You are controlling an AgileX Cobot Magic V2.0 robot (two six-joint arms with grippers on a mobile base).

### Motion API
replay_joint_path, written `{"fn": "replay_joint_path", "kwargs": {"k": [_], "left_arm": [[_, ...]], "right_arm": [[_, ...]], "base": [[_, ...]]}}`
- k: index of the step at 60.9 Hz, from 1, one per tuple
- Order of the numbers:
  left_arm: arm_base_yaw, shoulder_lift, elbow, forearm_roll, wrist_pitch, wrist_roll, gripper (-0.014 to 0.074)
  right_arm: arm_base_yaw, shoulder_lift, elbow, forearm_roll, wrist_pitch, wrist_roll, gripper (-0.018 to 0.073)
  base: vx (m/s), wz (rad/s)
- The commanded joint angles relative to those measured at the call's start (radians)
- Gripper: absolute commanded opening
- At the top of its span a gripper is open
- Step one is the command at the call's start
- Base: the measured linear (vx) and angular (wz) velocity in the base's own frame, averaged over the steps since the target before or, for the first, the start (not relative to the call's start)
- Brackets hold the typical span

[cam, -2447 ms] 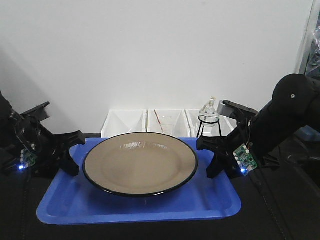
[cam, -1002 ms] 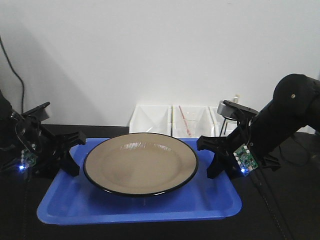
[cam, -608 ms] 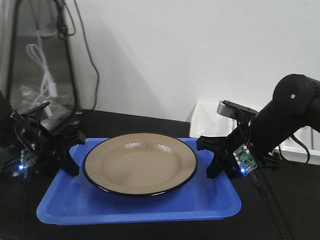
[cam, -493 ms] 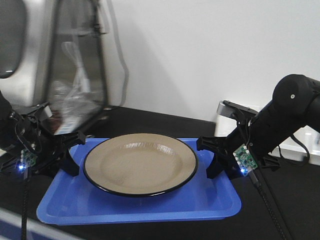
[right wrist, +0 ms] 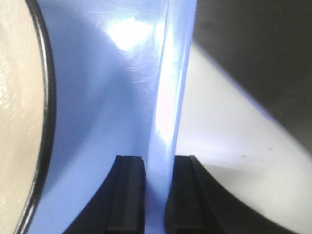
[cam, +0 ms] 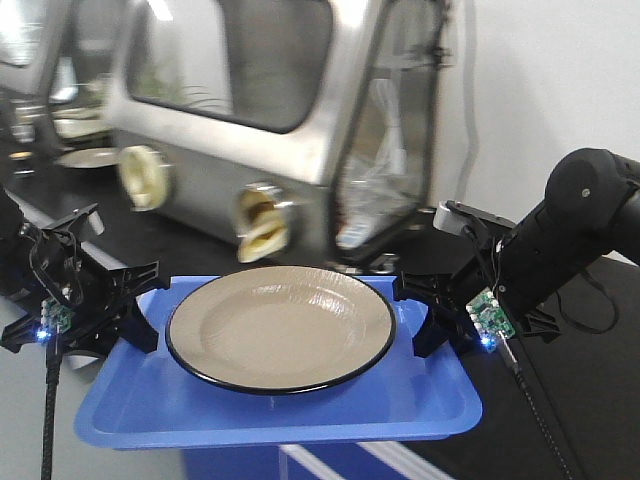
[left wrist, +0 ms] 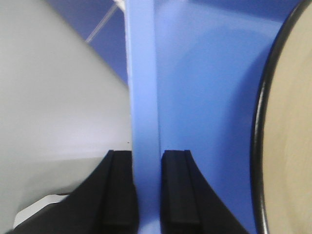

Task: Place disk in tray to left cabinet
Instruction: 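Hold the tray with both grippers while the base turns away from the counter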

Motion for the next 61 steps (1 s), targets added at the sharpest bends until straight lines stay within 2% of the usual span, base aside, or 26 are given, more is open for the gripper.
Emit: {"fn": "replay_joint_path", "kwargs": {"k": [1, 38, 61], "left_arm": [[-0.034, -0.061, -0.039, -0.202, -0.035, -0.014, 0.0], [-0.034, -0.061, -0.039, -0.202, -0.035, -0.014, 0.0], [-0.034, -0.061, -0.039, -0.202, -0.034, -0.014, 0.0]], "right_arm": [[0.03, -0.058, -0.043, 0.196, -0.071, -0.01, -0.0006], [0.03, -0.058, -0.043, 0.196, -0.071, -0.01, -0.0006], [0.03, -0.058, -0.043, 0.197, -0.071, -0.01, -0.0006]], "base": [[-0.07, 0.81], [-0.03, 0.75], [0.08, 0.48]]}}
